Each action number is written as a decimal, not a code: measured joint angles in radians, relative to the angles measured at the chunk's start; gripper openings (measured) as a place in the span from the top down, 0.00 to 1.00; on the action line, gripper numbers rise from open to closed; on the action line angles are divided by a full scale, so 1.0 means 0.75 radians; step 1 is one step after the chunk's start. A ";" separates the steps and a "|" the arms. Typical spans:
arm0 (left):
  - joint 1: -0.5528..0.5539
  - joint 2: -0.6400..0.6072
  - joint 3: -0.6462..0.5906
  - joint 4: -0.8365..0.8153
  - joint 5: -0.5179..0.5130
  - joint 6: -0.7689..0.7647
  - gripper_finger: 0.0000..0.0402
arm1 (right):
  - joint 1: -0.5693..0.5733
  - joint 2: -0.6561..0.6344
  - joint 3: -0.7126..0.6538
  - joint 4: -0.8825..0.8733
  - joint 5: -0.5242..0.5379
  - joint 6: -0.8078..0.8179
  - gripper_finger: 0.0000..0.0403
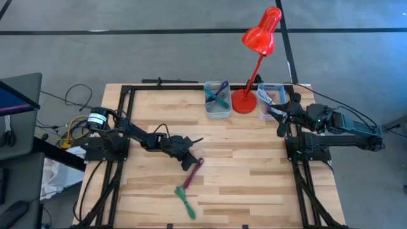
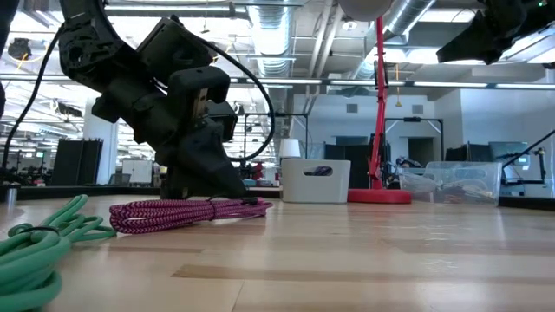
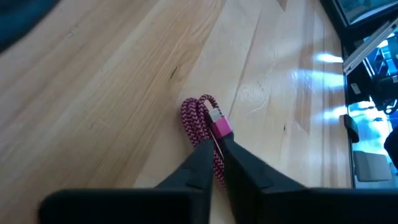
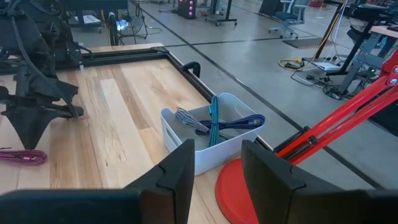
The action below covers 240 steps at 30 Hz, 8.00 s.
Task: Pick & Place USB Port
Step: Put the pink patterned charger cable into the white bin, then put the green charger cable into the transparent bin
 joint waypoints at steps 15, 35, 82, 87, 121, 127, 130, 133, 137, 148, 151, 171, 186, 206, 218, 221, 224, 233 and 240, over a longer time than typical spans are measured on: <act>0.058 -0.037 0.033 -0.090 -0.093 0.053 1.00 | 0.000 0.000 0.000 0.000 0.001 0.001 0.69; -0.090 -0.070 0.349 -0.543 -0.261 0.008 0.87 | 0.001 0.000 0.000 0.001 0.001 0.011 0.69; -0.095 -0.067 0.637 -0.969 -0.336 -0.037 0.99 | 0.001 0.000 -0.006 0.001 -0.001 0.049 0.69; -0.098 0.063 0.664 -1.109 -0.303 -0.089 0.99 | 0.000 0.000 -0.006 0.001 0.000 0.048 0.69; -0.027 0.154 0.859 -1.250 -0.093 0.169 0.57 | -0.002 0.000 -0.006 0.002 0.004 0.045 0.69; -0.061 0.170 0.858 -1.249 -0.094 0.105 0.51 | -0.002 0.000 -0.006 0.002 0.004 0.045 0.69; -0.080 0.209 0.858 -1.230 -0.092 0.094 0.50 | -0.002 0.000 -0.006 0.002 0.004 0.044 0.69; -0.089 0.241 0.861 -1.222 -0.092 0.088 0.50 | -0.002 0.000 -0.006 0.002 0.004 0.044 0.69; -0.091 0.246 0.863 -1.219 -0.090 0.089 0.50 | -0.002 0.000 -0.006 0.002 0.004 0.044 0.69; -0.093 0.296 0.862 -1.173 -0.103 0.101 0.83 | -0.002 0.000 -0.006 0.002 0.004 0.044 0.69; -0.093 0.301 0.862 -1.153 -0.105 0.104 0.94 | -0.002 0.000 -0.006 0.002 0.004 0.044 0.69; 0.176 -0.218 0.858 -0.812 -0.679 0.838 0.95 | -0.002 0.000 -0.006 0.002 0.005 0.044 0.69; 0.641 0.066 0.858 -0.229 -0.286 0.900 0.95 | -0.002 0.000 -0.006 0.002 0.005 0.039 0.69; 0.812 0.277 0.858 0.058 -0.234 0.763 0.95 | -0.002 0.000 -0.006 0.003 0.005 0.039 0.69; 0.826 0.281 0.858 0.040 -0.229 0.756 0.95 | -0.002 0.000 -0.006 0.003 0.005 0.039 0.69; 0.828 0.281 0.858 0.020 -0.234 0.732 0.92 | -0.002 0.000 -0.006 0.003 0.005 0.039 0.69; 0.828 0.281 0.858 0.006 -0.273 0.727 0.84 | -0.002 0.000 -0.006 0.003 0.005 0.038 0.69; 0.828 0.281 0.858 -0.024 -0.306 0.726 0.69 | -0.002 0.000 -0.006 0.002 0.005 0.038 0.69; 0.821 0.270 0.858 -0.050 -0.116 0.726 0.68 | -0.002 0.000 -0.006 0.002 0.005 0.035 0.69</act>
